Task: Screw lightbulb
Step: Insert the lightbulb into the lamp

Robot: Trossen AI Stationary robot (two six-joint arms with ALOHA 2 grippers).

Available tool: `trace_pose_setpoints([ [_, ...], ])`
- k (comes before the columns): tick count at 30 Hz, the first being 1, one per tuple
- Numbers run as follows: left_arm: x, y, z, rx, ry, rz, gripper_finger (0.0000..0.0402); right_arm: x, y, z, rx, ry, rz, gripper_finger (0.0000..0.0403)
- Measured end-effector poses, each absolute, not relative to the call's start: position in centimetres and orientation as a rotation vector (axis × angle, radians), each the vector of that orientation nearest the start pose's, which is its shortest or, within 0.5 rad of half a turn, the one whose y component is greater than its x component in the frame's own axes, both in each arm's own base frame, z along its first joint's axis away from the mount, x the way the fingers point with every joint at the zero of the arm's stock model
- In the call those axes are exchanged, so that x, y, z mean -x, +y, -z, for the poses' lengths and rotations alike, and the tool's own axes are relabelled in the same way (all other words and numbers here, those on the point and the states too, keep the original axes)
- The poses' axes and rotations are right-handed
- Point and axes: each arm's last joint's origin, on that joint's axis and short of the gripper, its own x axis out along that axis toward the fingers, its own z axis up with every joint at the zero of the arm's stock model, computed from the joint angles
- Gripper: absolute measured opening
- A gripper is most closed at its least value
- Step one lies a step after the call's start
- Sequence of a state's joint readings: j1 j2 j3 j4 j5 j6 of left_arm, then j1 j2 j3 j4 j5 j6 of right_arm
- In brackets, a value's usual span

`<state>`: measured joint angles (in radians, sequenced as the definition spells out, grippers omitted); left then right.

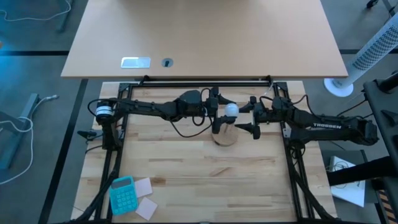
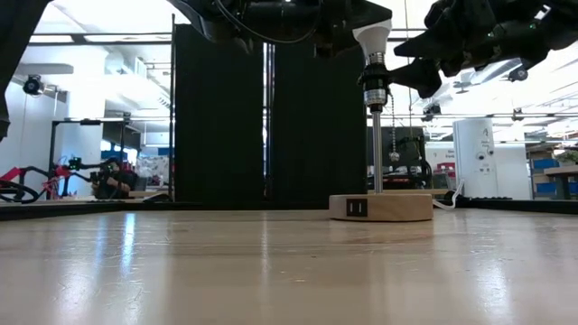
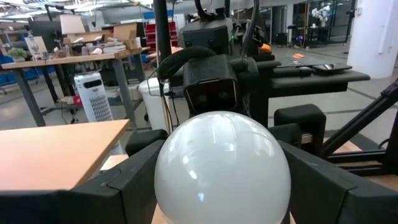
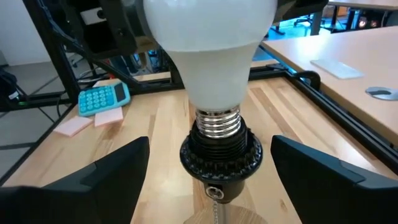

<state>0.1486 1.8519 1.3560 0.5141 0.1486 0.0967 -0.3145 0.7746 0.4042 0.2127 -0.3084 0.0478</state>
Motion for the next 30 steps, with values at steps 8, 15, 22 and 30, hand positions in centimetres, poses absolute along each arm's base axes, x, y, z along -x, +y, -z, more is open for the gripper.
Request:
trace_pose_setpoints([
  [8,-42.8,6.0,-29.0,-0.097,-0.001,-0.008,0.0272,-17.0,-4.6,-24.1,-0.100,0.149,0.010,0.0329],
  [15,-42.6,6.0,-28.6,-0.098,-0.011,-0.009,0.0272,-17.0,-4.6,-24.1,-0.100,0.149,0.011,0.0325],
  [22,-42.5,6.0,-28.2,-0.096,0.004,-0.010,0.0293,-17.0,-4.6,-24.1,-0.097,0.142,0.014,0.0334],
  [30,-42.5,6.1,-28.2,-0.114,-0.004,-0.049,0.0307,-17.0,-4.6,-24.1,-0.097,0.141,0.018,0.0334],
])
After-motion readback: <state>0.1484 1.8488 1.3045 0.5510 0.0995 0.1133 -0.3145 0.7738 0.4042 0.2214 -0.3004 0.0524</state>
